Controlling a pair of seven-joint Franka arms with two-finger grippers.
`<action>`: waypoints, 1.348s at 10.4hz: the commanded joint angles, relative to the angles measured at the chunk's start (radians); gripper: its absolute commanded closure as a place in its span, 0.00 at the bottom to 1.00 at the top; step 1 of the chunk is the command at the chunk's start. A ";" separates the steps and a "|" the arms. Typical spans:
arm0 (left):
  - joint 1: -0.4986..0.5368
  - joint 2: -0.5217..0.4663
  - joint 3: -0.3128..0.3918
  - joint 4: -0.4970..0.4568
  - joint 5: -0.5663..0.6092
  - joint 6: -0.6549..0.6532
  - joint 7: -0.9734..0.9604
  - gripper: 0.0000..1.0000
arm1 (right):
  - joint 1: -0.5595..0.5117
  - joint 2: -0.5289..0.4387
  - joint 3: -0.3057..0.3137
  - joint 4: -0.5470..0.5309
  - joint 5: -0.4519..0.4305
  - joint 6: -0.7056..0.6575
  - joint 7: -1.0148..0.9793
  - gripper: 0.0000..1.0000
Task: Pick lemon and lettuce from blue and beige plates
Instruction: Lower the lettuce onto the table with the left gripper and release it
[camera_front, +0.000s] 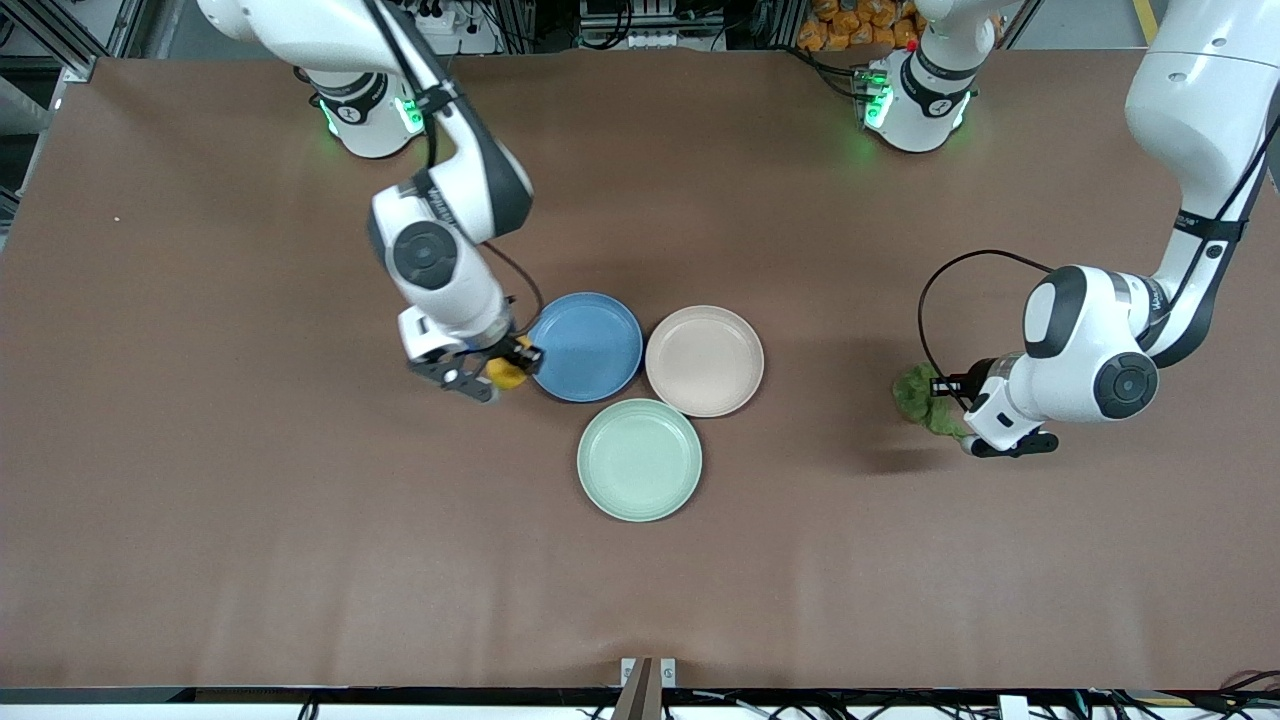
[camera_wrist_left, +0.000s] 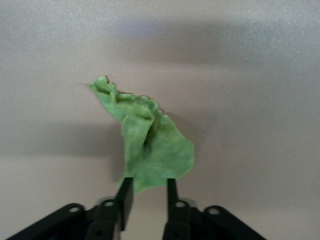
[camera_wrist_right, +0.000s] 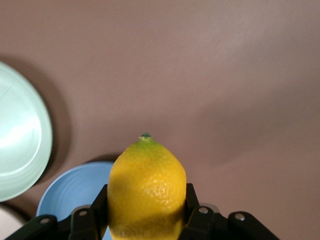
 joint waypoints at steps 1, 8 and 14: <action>0.002 -0.053 -0.011 0.005 -0.013 -0.011 -0.012 0.00 | -0.084 -0.023 -0.003 -0.017 -0.026 -0.010 -0.147 1.00; -0.004 -0.257 -0.053 0.215 0.050 -0.372 0.002 0.00 | -0.268 -0.110 -0.007 -0.020 -0.078 -0.062 -0.577 1.00; -0.003 -0.449 -0.077 0.216 0.042 -0.435 0.005 0.00 | -0.197 -0.247 -0.006 -0.019 -0.084 -0.249 -0.550 1.00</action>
